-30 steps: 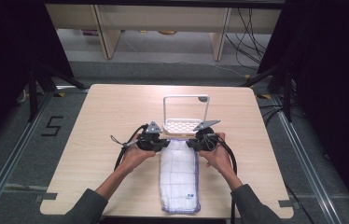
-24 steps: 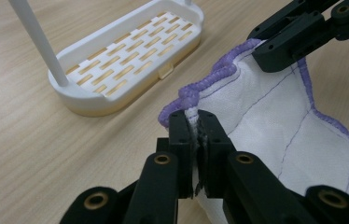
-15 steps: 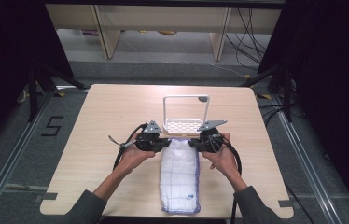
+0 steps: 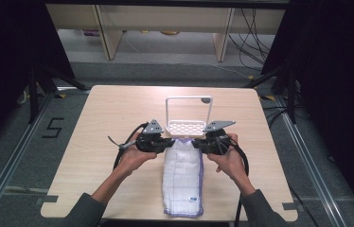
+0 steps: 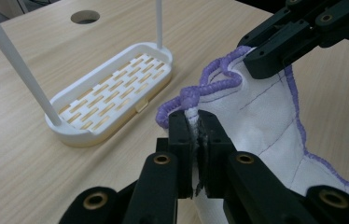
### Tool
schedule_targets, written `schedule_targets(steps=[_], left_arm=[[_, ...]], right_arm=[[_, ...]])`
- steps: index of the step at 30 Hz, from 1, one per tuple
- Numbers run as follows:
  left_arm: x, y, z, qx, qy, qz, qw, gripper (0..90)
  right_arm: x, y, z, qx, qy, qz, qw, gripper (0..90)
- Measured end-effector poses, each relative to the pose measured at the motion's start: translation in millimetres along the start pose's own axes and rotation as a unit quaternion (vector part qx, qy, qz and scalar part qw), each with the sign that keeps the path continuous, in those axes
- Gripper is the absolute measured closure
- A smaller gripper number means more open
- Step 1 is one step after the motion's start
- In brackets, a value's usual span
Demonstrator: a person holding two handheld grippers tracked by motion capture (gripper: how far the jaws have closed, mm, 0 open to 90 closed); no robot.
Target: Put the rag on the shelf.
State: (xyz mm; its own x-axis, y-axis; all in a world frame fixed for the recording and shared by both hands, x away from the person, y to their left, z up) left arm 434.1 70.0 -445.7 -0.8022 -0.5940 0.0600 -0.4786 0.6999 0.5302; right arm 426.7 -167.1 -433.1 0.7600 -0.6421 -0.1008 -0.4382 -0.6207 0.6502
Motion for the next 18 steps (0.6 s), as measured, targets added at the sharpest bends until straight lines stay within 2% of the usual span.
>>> schedule_targets(steps=[1, 2, 3, 4, 5, 6, 8, 9, 10, 12, 14, 15, 16, 18], left_arm=[[0.3, 0.9, -1.7, 0.002, 0.000, 0.003, 1.0000, 85.0], [0.9, 2.2, -3.7, 0.004, -0.001, 0.000, 1.0000, 85.0], [1.0, 3.9, -6.6, 0.007, -0.005, 0.002, 1.0000, 85.0], [1.5, 4.5, -7.8, 0.011, -0.003, 0.002, 0.9999, 85.0], [1.9, 6.6, -10.7, 0.016, -0.005, 0.003, 0.9999, 85.0], [2.0, 8.2, -12.5, 0.018, -0.007, 0.006, 0.9998, 85.1], [4.3, 12.9, -18.2, 0.022, -0.009, 0.009, 0.9997, 85.1], [5.3, 16.2, -21.1, 0.021, -0.012, 0.007, 0.9997, 85.1], [6.4, 18.7, -23.6, 0.026, -0.013, 0.006, 0.9996, 85.1], [9.2, 25.1, -29.2, 0.029, -0.016, 0.005, 0.9994, 85.1], [12.0, 32.2, -35.3, 0.033, -0.019, 0.009, 0.9992, 85.1], [13.6, 37.5, -39.4, 0.034, -0.026, 0.008, 0.9990, 85.1], [15.3, 40.7, -42.1, 0.037, -0.025, 0.008, 0.9990, 85.1], [18.2, 49.6, -49.6, 0.042, -0.028, 0.007, 0.9987, 85.2]], right_arm=[[0.2, 2.2, -1.7, -0.002, 0.008, -0.007, 0.9999, 82.5], [-0.6, 3.7, -2.5, 0.006, 0.008, -0.005, 0.9999, 82.5], [-3.2, 6.7, -4.0, -0.002, 0.001, -0.004, 1.0000, 82.5], [-3.2, 8.2, -5.8, 0.005, 0.013, -0.005, 0.9999, 82.5], [-4.8, 9.2, -6.3, 0.007, 0.007, -0.005, 0.9999, 82.5], [-4.8, 12.2, -8.8, 0.010, 0.017, -0.007, 0.9998, 82.5], [-8.0, 18.8, -12.6, 0.016, 0.017, -0.005, 0.9997, 82.5], [-8.2, 21.7, -14.6, 0.022, 0.025, -0.006, 0.9994, 82.5], [-11.9, 25.7, -15.7, 0.021, 0.014, -0.003, 0.9997, 82.5], [-12.7, 31.2, -18.8, 0.033, 0.035, -0.006, 0.9988, 82.6], [-16.2, 38.8, -21.2, 0.035, 0.033, 0.001, 0.9988, 82.6], [-16.8, 42.4, -22.8, 0.037, 0.040, 0.000, 0.9985, 82.7], [-19.0, 46.7, -24.7, 0.040, 0.038, 0.000, 0.9985, 82.7], [-18.8, 53.9, -28.7, 0.046, 0.049, 0.003, 0.9977, 82.8]])
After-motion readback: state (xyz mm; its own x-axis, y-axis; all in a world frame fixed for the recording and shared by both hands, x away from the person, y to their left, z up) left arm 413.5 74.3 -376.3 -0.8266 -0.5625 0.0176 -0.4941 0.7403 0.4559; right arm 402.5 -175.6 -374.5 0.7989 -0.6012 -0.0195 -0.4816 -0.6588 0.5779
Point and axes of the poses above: each handheld gripper's, and its own axes: y roughly backward along the jaws, z roughly out of its underside, x roughly to its right, the point moved 1 cm from there along -y, roughly forward along the jaws, and after that the axes turned 2 degrees about -z, right-handed, at the moved point
